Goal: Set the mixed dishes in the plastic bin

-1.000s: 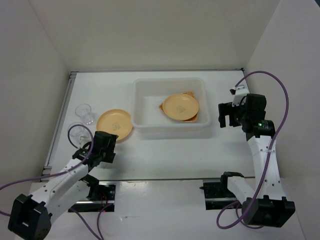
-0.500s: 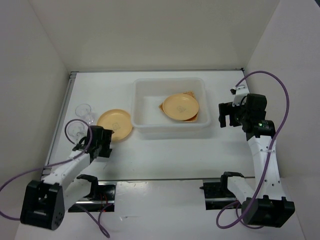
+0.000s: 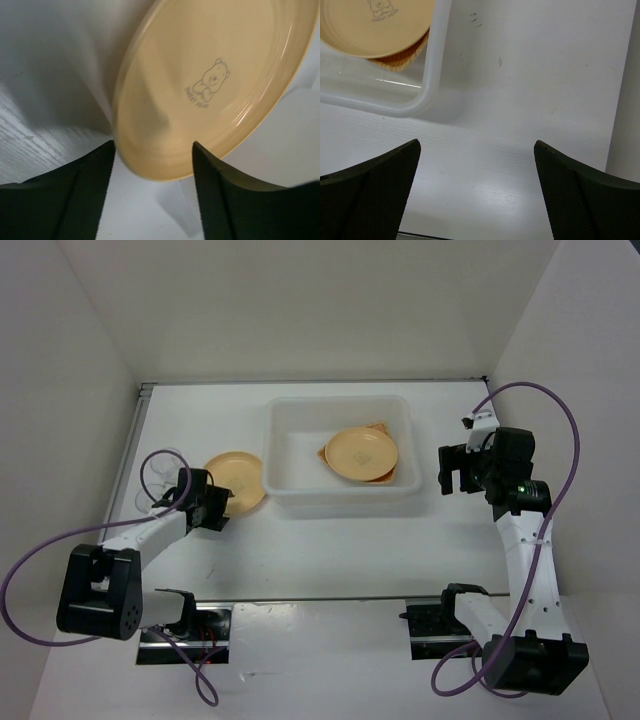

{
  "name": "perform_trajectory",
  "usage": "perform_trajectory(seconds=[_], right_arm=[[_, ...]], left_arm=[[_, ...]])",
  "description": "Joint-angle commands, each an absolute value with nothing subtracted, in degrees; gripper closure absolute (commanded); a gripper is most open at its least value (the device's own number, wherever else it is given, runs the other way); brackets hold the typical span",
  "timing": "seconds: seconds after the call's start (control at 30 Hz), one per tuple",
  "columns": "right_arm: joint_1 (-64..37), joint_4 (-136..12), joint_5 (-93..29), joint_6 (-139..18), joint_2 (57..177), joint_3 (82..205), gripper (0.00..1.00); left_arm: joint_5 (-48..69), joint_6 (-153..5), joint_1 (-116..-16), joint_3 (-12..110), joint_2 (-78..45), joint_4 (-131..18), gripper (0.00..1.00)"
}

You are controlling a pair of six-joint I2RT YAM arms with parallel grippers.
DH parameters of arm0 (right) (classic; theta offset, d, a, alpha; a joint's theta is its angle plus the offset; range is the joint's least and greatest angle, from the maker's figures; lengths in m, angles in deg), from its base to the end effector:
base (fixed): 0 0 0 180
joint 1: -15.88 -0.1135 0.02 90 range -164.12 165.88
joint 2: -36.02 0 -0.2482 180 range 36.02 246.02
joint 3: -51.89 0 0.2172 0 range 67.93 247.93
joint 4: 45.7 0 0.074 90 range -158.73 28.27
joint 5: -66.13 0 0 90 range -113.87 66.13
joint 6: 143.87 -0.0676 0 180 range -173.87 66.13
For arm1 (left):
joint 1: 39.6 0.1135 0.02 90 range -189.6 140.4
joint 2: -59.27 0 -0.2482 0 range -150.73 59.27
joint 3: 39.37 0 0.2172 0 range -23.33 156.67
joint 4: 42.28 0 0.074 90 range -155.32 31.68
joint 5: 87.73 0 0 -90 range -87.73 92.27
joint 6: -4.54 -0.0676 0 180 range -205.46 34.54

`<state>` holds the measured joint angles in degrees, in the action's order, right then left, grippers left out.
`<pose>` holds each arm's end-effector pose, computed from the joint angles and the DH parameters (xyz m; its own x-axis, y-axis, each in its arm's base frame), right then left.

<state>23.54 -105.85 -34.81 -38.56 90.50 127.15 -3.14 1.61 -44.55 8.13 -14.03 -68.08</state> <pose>0.1874 -0.0123 0.3035 -0.6025 -0.1805 -0.7774 -0.1800 0.9797 -0.0880 0.2317 -0.0137 0.1460 -0.0674 -0.9921 -0.1055 -0.7783 0.1185 -0.6166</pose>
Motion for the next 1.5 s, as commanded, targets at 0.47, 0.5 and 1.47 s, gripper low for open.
perform_trajectory(seconds=[0.47, 0.5, 1.47], right_arm=[[24.4, -102.8, -34.5, -38.4, 90.3, 127.0, 0.02], [24.4, -102.8, -34.5, -38.4, 90.3, 127.0, 0.02], [24.9, -100.4, -18.9, -35.1, 88.7, 125.2, 0.02]], left_arm=[[4.0, -0.1, -44.3, 9.7, -23.0, -65.8, 0.99], [4.0, -0.8, -44.3, 11.1, -23.0, -67.7, 1.00], [8.7, -29.9, -49.1, 60.9, -24.8, -78.0, 1.00]])
